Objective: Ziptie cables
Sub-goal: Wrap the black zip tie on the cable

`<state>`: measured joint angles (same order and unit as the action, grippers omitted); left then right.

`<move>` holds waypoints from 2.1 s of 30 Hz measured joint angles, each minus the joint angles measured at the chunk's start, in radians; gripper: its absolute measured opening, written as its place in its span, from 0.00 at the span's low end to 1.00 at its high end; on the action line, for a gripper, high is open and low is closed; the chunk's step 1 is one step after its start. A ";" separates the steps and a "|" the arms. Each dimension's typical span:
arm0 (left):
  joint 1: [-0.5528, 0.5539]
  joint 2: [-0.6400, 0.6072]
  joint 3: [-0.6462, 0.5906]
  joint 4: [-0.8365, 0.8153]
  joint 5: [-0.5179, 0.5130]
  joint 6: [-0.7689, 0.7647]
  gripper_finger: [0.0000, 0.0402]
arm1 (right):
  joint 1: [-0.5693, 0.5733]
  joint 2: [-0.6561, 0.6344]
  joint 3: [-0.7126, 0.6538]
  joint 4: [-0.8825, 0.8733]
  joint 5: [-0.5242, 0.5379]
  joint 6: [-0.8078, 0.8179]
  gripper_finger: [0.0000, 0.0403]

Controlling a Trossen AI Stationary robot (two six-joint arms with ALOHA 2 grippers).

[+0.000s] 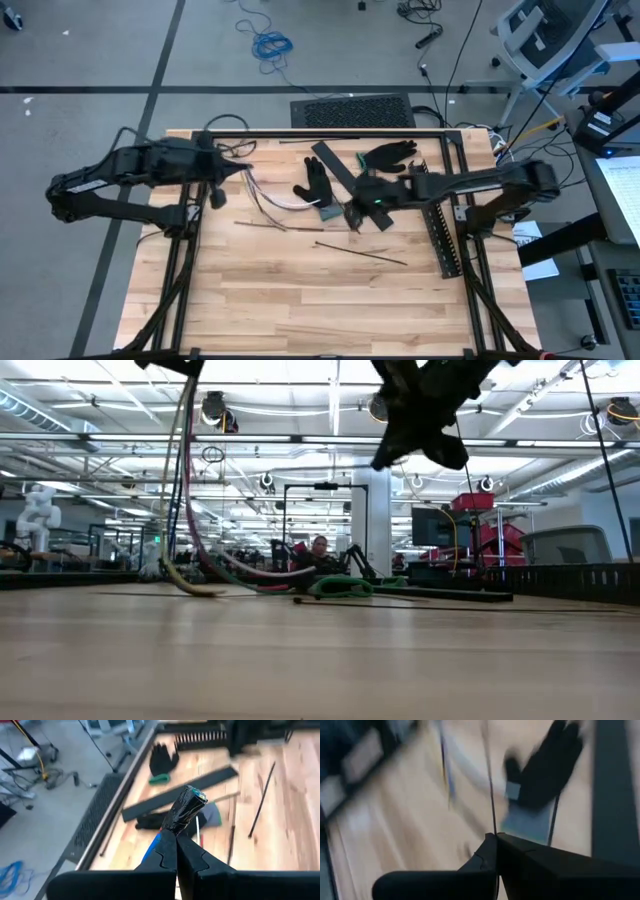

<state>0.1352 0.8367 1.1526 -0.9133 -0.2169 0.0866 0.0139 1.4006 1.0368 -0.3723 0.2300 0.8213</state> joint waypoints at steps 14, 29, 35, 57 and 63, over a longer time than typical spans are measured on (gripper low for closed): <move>0.000 0.294 0.000 0.220 0.202 0.124 0.00 | 0.001 0.022 -0.342 1.199 0.269 0.139 0.00; -0.023 0.516 -0.001 0.332 0.256 0.079 0.00 | 0.076 0.346 -0.342 1.761 0.250 0.152 0.00; -0.029 0.518 -0.015 0.280 0.230 0.076 0.00 | 0.106 0.326 -0.430 1.819 0.330 0.117 0.00; 0.008 0.795 -0.091 0.571 0.168 0.418 0.22 | 0.221 0.005 -0.674 1.854 0.511 -0.074 0.00; 0.026 0.963 0.051 0.518 0.110 0.025 0.37 | 0.238 0.000 -0.674 1.859 0.529 -0.099 0.00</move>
<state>0.1609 1.7997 1.2033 -0.3954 -0.1068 0.1114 0.2523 1.4006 0.3630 1.4863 0.7594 0.7221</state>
